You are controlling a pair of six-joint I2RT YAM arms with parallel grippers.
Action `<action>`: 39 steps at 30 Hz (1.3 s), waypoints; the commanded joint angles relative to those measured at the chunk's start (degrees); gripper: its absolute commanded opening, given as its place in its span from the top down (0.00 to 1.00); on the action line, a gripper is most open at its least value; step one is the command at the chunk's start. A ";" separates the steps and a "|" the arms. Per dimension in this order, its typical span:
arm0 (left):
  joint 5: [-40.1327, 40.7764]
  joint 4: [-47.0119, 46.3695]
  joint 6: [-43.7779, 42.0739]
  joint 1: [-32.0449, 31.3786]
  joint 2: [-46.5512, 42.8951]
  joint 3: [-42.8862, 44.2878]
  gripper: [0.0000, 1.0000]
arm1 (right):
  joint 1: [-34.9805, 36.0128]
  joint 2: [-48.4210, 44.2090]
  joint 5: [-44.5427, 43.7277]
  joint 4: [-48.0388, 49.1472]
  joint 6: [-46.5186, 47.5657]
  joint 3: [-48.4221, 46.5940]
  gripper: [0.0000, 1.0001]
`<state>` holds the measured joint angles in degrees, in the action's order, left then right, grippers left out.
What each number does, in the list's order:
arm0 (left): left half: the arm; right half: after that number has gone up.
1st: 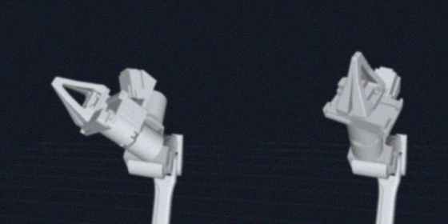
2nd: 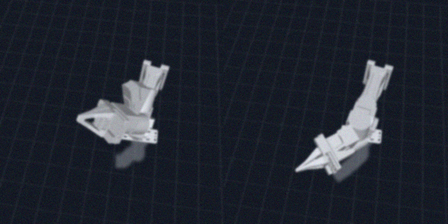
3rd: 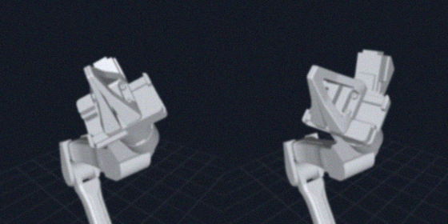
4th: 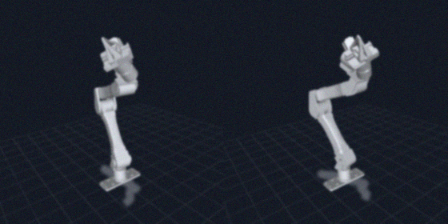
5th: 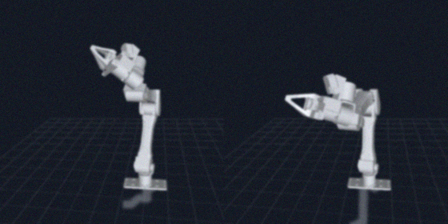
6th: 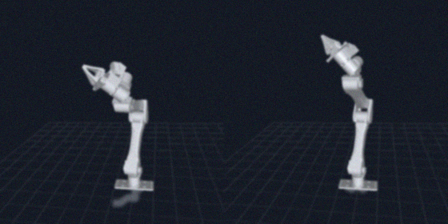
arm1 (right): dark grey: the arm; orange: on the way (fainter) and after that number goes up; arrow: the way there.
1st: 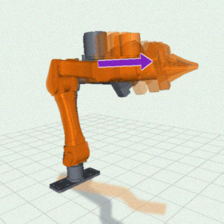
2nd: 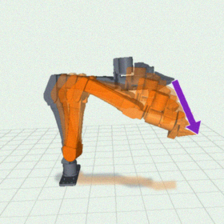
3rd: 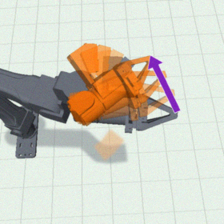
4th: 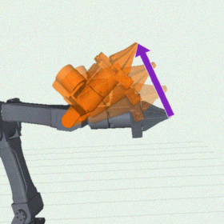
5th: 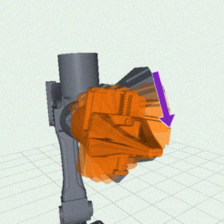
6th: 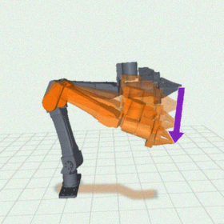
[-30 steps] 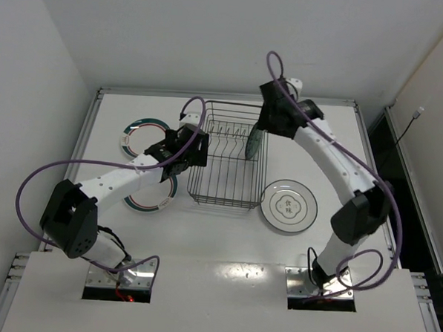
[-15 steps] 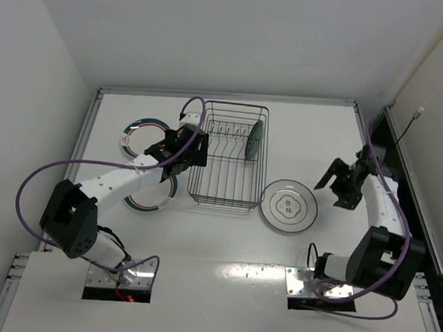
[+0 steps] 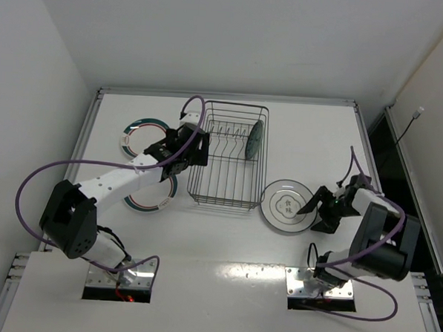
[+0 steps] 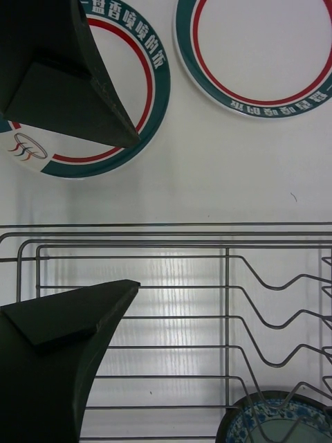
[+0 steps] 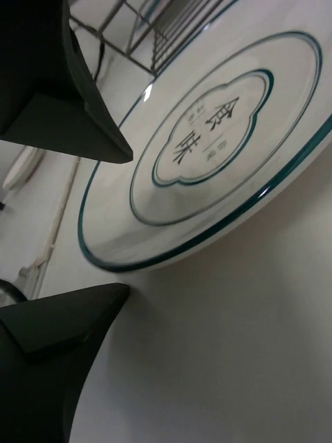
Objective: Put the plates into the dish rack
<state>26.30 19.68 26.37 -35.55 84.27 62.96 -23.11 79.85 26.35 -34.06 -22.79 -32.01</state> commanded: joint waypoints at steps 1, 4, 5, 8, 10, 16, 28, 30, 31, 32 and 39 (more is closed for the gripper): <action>-0.11 -1.14 0.08 -0.40 -2.61 2.26 0.25 | 0.96 4.43 2.77 6.74 -0.07 0.19 0.33; -0.11 -1.14 0.08 -0.40 -2.62 2.26 0.25 | 0.97 6.18 2.13 7.43 -0.07 0.19 0.42; -0.11 -1.14 0.08 -0.40 -2.10 2.26 0.25 | 0.97 6.19 2.13 8.22 -0.67 0.19 0.45; -0.64 -1.14 0.08 -0.40 -2.09 2.26 0.25 | 0.97 6.19 0.63 9.02 -0.68 0.72 0.70; -0.64 -1.14 0.08 -0.40 -2.09 2.26 0.25 | 0.97 6.81 0.11 9.02 -0.68 0.72 0.95; 0.50 -1.14 0.08 -0.40 -2.09 2.26 0.25 | 0.97 -6.43 -5.50 2.00 -2.70 -5.94 1.00; 1.56 -0.61 0.61 -0.40 -0.95 2.78 0.25 | 19.46 -25.99 -38.28 -9.44 -21.67 -38.73 1.00; 1.56 -0.61 0.61 -0.40 -0.95 2.78 0.25 | 25.19 -21.18 -45.66 -8.83 -23.26 -41.19 1.00; 2.08 -0.61 0.61 -0.40 -0.95 2.78 0.25 | 31.05 -18.88 -48.29 -9.52 -23.88 -44.94 1.00; 2.08 -0.61 0.61 -0.40 -0.95 2.78 0.25 | 34.33 -16.42 -54.24 -10.23 -25.45 -47.07 1.00; 3.84 -0.08 0.61 -0.40 0.81 2.78 0.25 | 51.84 10.38 -71.86 -21.82 -27.22 -73.52 1.00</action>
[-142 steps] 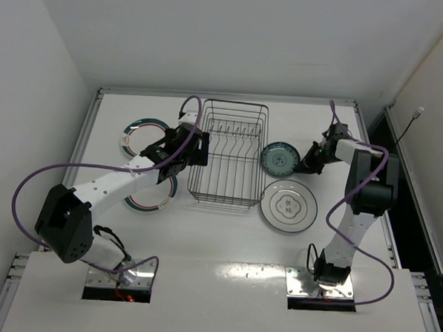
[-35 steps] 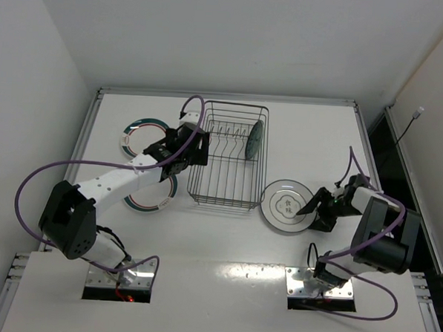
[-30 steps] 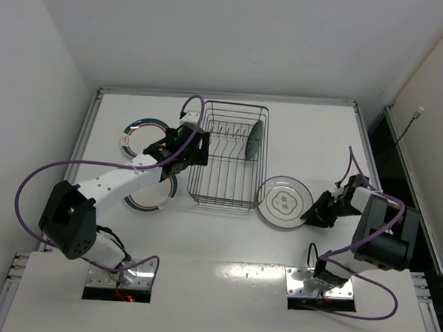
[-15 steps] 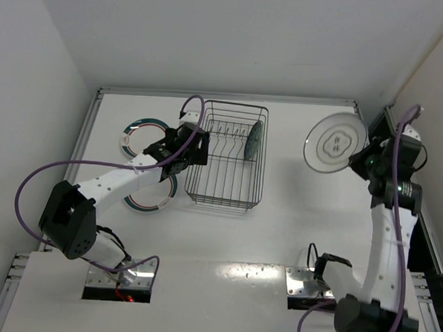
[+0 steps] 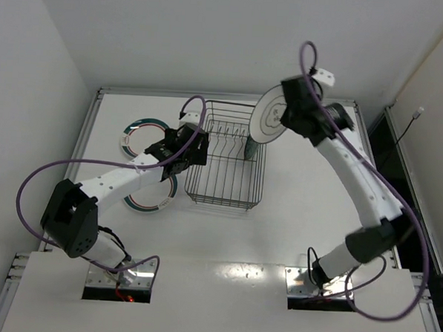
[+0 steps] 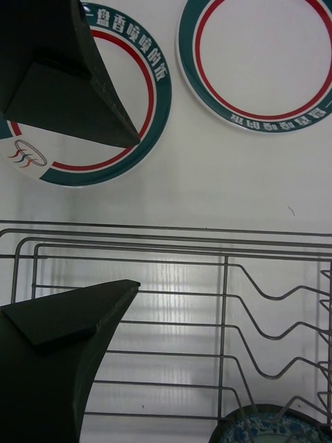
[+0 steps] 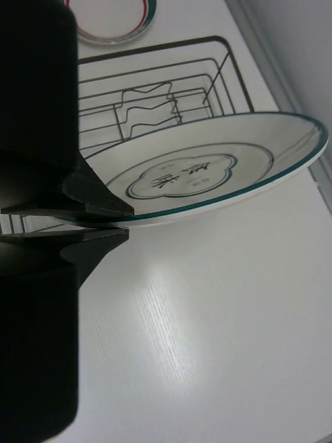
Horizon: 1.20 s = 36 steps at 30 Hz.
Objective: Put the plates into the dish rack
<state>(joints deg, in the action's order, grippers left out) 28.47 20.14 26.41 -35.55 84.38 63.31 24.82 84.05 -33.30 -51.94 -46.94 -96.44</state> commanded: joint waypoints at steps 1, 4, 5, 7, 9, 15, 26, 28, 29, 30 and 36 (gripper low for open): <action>2.20 -0.54 0.57 -0.40 0.70 2.43 0.25 | 5.49 9.08 -14.14 -6.91 -3.07 -14.33 1.00; 2.21 -0.54 0.57 -0.40 0.70 2.43 0.25 | 7.96 17.88 -18.89 -9.92 -3.07 -20.86 1.00; 2.73 -0.54 0.57 -0.40 0.70 2.43 0.25 | 9.27 19.56 -19.95 -11.50 -3.59 -21.67 1.00; 2.73 -0.54 0.57 -0.40 0.70 2.43 0.25 | 9.81 23.50 -21.80 -13.09 -4.74 -23.00 1.00; 2.73 -0.54 0.57 -0.40 0.70 2.43 0.25 | 11.56 25.02 -22.94 -14.32 -5.44 -23.53 1.00; 2.12 -0.54 0.57 -0.40 0.70 2.96 0.25 | 13.77 27.12 -26.47 -10.37 -3.52 -20.98 1.00; 2.12 -0.54 0.57 -0.40 1.23 2.96 0.25 | 13.24 36.79 -26.99 -9.93 -1.05 -24.85 1.00; 1.60 -0.54 0.57 -0.40 1.23 2.96 0.25 | 13.24 37.32 -26.99 -9.93 -1.66 -24.85 1.00; 1.59 -0.54 0.57 -0.40 1.23 2.96 0.25 | 13.24 37.33 -26.99 -9.93 -1.67 -24.24 1.00; 1.59 -0.54 1.09 -0.40 1.75 2.96 0.25 | 13.24 37.33 -26.99 -9.93 -1.67 -23.53 1.00; 1.59 -0.02 1.10 -0.40 2.28 2.96 0.25 | 13.24 36.53 -22.44 -4.93 0.62 -20.63 0.99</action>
<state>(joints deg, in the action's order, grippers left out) 29.80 20.56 26.76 -35.55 86.37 64.14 38.37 122.23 -57.12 -59.53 -47.79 -117.80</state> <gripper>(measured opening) 0.748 0.050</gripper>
